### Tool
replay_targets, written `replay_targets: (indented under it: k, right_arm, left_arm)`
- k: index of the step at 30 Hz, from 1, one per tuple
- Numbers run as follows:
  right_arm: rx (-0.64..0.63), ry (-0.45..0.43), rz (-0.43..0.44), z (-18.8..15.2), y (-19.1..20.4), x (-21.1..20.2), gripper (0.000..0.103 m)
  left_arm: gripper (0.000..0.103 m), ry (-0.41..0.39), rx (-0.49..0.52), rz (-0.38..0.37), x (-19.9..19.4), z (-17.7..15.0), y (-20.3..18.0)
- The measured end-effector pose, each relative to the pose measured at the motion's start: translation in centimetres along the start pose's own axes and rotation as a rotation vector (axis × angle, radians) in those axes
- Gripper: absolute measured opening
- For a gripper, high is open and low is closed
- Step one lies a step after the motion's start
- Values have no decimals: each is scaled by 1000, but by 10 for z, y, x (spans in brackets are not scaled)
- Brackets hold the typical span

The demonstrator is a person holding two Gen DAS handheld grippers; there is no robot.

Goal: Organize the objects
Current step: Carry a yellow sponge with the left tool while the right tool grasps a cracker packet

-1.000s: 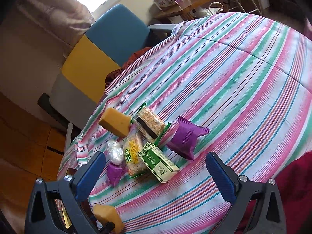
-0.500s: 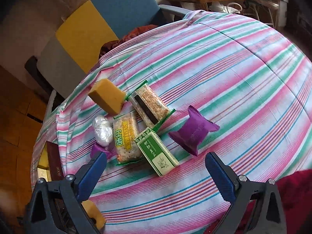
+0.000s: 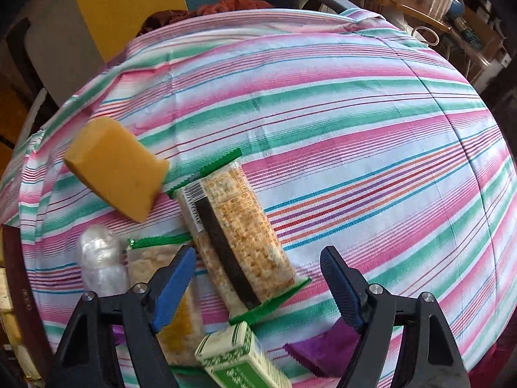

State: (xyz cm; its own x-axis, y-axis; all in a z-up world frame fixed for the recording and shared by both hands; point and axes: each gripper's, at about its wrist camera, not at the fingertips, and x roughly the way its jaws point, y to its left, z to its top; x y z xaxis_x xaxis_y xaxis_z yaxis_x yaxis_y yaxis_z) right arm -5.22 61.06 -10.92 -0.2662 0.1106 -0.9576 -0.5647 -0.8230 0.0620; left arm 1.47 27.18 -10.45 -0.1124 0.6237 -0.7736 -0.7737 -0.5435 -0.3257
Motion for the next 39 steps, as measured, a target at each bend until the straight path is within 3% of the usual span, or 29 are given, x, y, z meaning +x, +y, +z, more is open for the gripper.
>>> replay_targets:
  k: [3, 4, 5, 9, 15, 19, 23, 27, 33, 39]
  right_arm:
    - [-46, -10, -29, 2, 3, 11, 75]
    - [-54, -14, -29, 2, 4, 10, 64]
    - [-60, -23, -27, 3, 4, 7, 44]
    - [-66, -50, -65, 1, -5, -5, 44]
    - [-42, -198, -42, -6, -12, -54, 44]
    - [-86, -253, 75, -16, 11, -85, 44]
    - [-189, -198, 209, -50, 50, -87, 44]
    - [-325, -114, 271, -94, 85, -70, 44]
    - [-422, 10, 217, -136, 106, -25, 44]
    - [-421, -15, 222, -140, 104, -21, 43]
  left_arm:
    - [60, -2, 0, 1, 1, 0, 0]
    - [60, -3, -1, 2, 1, 0, 0]
    - [60, -3, 1, 5, 1, 0, -1]
    - [60, -9, 6, 11, 1, -2, -2]
    - [60, -21, 20, 28, -1, -4, -5]
    - [60, -27, 30, 44, -7, -7, -7]
    - [59, -36, 28, 55, -17, -10, -8]
    - [59, -69, 31, 59, -37, -13, -9]
    - [59, -128, 7, 76, -72, -15, -3]
    - [59, -196, -97, 132, -116, -18, 30]
